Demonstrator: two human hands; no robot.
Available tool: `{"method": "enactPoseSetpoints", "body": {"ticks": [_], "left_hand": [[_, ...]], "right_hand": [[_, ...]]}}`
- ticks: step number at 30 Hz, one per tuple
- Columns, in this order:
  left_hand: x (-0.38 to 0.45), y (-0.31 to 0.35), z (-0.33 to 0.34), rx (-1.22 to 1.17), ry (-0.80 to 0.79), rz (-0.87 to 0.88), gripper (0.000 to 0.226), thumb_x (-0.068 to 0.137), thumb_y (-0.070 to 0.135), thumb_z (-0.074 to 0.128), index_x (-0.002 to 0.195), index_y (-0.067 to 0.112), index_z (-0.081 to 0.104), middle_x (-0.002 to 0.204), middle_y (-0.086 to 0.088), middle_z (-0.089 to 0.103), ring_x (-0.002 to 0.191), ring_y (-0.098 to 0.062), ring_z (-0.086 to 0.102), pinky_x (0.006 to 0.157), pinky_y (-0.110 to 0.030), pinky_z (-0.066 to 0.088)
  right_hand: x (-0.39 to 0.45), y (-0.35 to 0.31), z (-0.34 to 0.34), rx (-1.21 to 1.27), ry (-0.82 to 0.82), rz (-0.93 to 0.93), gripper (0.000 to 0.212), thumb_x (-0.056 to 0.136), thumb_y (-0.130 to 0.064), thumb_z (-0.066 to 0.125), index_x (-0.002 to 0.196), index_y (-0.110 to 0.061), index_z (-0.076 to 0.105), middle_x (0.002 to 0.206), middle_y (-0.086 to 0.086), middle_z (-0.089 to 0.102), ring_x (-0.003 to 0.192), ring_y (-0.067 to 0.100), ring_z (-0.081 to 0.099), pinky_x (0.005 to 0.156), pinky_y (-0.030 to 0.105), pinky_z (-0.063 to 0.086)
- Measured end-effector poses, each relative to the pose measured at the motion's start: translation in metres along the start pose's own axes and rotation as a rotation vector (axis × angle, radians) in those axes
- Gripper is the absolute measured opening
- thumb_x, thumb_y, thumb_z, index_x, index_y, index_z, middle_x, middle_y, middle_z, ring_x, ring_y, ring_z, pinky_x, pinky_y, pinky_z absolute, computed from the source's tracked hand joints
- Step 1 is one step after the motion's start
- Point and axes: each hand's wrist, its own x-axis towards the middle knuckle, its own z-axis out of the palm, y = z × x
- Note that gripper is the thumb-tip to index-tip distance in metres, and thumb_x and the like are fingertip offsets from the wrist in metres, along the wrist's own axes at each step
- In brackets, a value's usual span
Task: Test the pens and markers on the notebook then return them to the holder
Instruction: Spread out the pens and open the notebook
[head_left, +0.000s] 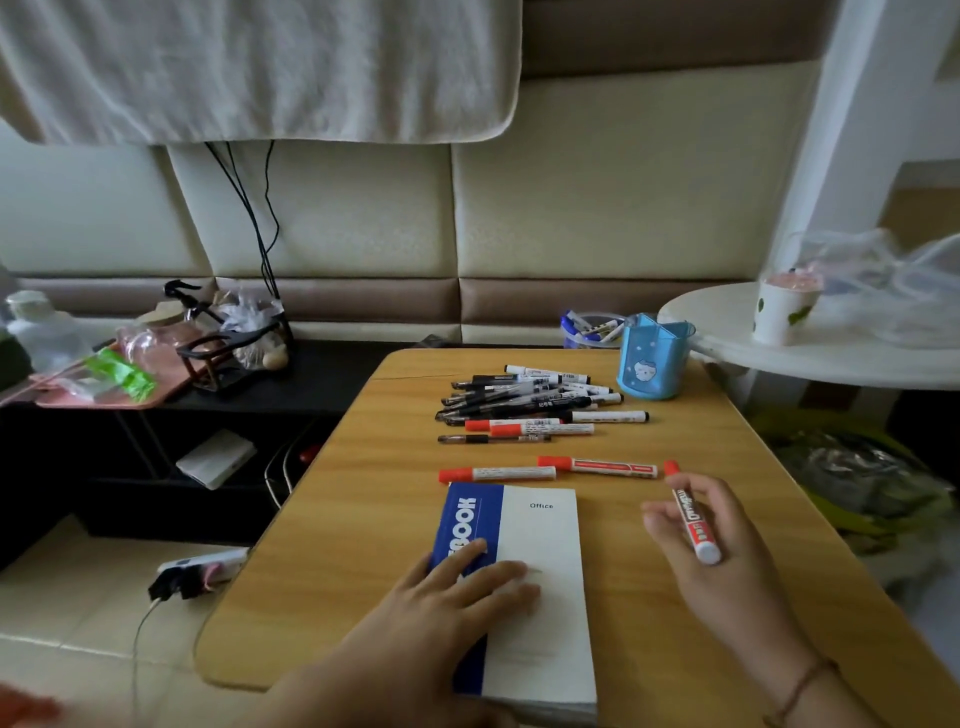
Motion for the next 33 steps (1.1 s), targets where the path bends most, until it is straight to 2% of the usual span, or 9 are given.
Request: {"method": "enactPoseSetpoints", "body": {"ticks": [3,7,12,16,19,23,27,30,33], "left_hand": [[0.002,0.007,0.003,-0.169,0.228,0.014,0.068,0.086,0.072,0.040,0.143,0.056,0.007,0.151,0.039,-0.002,0.143,0.005,-0.010,0.121,-0.040,0.006],[0.014,0.035,0.008,-0.506,0.609,0.100,0.058,0.094,0.028,0.046,0.147,0.034,0.025,0.150,0.020,0.030,0.136,0.000,0.033,0.104,-0.031,0.040],[0.017,0.053,0.015,-0.873,0.960,-0.023,0.088,0.076,0.011,0.056,0.148,0.026,0.008,0.141,0.047,0.018,0.132,0.019,0.022,0.108,-0.009,0.023],[0.010,0.026,0.011,-0.585,1.358,0.060,0.086,0.068,0.016,0.057,0.144,0.023,0.017,0.153,-0.008,0.020,0.142,-0.031,0.024,0.112,-0.039,0.032],[0.003,0.008,0.013,-0.044,1.295,0.043,0.074,0.065,0.013,0.053,0.136,0.031,0.037,0.152,-0.010,0.026,0.136,-0.049,0.024,0.104,-0.071,0.020],[-0.007,0.003,0.021,0.326,0.935,-0.014,0.063,0.062,0.019,0.050,0.119,0.045,0.056,0.149,0.003,0.037,0.140,-0.042,0.021,0.103,-0.074,0.006],[-0.014,-0.015,0.026,0.323,0.540,0.125,0.046,0.086,0.041,0.048,0.131,0.049,0.047,0.148,0.009,0.042,0.136,-0.022,0.040,0.107,-0.051,0.032],[-0.012,-0.004,0.022,0.178,0.451,0.181,0.034,0.092,0.045,0.044,0.123,0.043,0.058,0.128,0.011,0.060,0.097,-0.009,0.065,0.070,-0.023,0.055],[0.004,0.023,0.017,0.184,0.452,0.126,0.041,0.076,0.043,0.050,0.111,0.031,0.066,0.092,0.009,0.068,0.057,-0.011,0.060,0.042,-0.022,0.046]], "right_hand": [[0.004,0.002,0.004,-0.022,-0.003,-0.012,0.028,0.086,-0.020,0.068,0.110,-0.028,0.055,0.093,-0.012,0.069,0.081,-0.003,0.064,0.063,0.015,0.045],[0.007,-0.001,0.003,-0.015,-0.012,-0.018,0.024,0.089,-0.019,0.065,0.108,-0.030,0.055,0.091,-0.016,0.064,0.078,-0.016,0.059,0.054,0.005,0.044],[0.004,0.003,0.002,-0.147,-0.119,-0.037,0.023,0.092,-0.019,0.061,0.110,-0.031,0.052,0.096,-0.015,0.064,0.079,-0.006,0.063,0.054,0.009,0.046],[0.005,0.006,-0.002,-0.279,-0.154,-0.106,0.032,0.088,-0.020,0.066,0.111,-0.032,0.048,0.094,-0.017,0.061,0.078,-0.002,0.061,0.054,0.008,0.048],[0.004,0.006,-0.002,-0.400,-0.270,-0.087,0.041,0.086,-0.028,0.069,0.113,-0.038,0.041,0.093,-0.016,0.058,0.076,0.001,0.059,0.054,0.013,0.047],[0.004,0.008,-0.006,-0.503,-0.350,-0.087,0.044,0.085,-0.038,0.068,0.116,-0.042,0.036,0.103,-0.020,0.054,0.087,-0.003,0.055,0.063,0.010,0.042],[0.003,0.003,-0.005,-0.597,-0.372,-0.067,0.042,0.087,-0.045,0.062,0.119,-0.044,0.034,0.089,-0.030,0.044,0.085,0.003,0.047,0.095,0.038,0.043],[0.011,0.001,-0.011,-0.649,-0.382,-0.040,0.041,0.087,-0.046,0.061,0.114,-0.045,0.031,0.100,-0.030,0.047,0.090,-0.001,0.044,0.116,0.053,0.012],[0.020,0.001,-0.017,-0.654,-0.404,-0.016,0.045,0.082,-0.048,0.066,0.114,-0.046,0.034,0.108,-0.026,0.044,0.095,0.003,0.036,0.113,0.047,0.021]]}}
